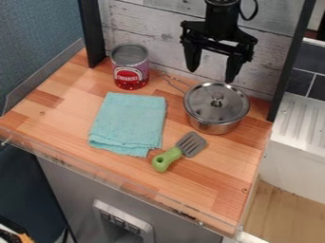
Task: Move the blue towel to the bottom left edge of the table
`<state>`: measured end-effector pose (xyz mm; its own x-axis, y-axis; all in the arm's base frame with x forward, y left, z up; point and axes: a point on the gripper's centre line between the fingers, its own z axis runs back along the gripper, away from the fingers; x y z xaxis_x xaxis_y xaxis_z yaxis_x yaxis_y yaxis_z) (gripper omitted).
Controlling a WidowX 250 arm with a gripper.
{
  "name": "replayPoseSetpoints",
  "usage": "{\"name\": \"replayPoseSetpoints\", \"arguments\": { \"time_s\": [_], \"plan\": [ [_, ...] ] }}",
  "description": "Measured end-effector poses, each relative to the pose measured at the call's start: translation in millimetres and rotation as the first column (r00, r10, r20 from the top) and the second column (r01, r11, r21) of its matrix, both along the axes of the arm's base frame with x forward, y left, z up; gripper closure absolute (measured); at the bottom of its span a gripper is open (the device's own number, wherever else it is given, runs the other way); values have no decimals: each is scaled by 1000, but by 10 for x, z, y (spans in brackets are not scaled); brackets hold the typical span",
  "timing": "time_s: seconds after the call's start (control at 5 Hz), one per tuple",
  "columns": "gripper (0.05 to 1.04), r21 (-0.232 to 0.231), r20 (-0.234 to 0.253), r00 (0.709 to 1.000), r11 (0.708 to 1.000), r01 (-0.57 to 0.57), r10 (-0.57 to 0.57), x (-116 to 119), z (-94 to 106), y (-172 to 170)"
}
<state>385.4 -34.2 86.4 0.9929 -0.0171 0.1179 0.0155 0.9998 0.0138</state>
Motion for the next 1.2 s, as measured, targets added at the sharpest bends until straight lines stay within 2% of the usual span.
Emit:
{"name": "replayPoseSetpoints", "arguments": {
  "time_s": [0.2,0.4,0.6,0.8,1.0,1.2],
  "plan": [
    [82,2,-37,999,1000,-2,2,-34,-137,7],
    [82,7,-104,994,999,-35,36,-272,-377,138],
    [82,19,-93,990,995,-101,102,-490,-362,365],
    [82,34,-99,989,994,-107,110,-697,-489,446],
    [82,55,-79,985,987,-150,154,-755,-574,550],
    [82,78,-36,985,983,-168,171,-729,-625,597]
  ]
}}
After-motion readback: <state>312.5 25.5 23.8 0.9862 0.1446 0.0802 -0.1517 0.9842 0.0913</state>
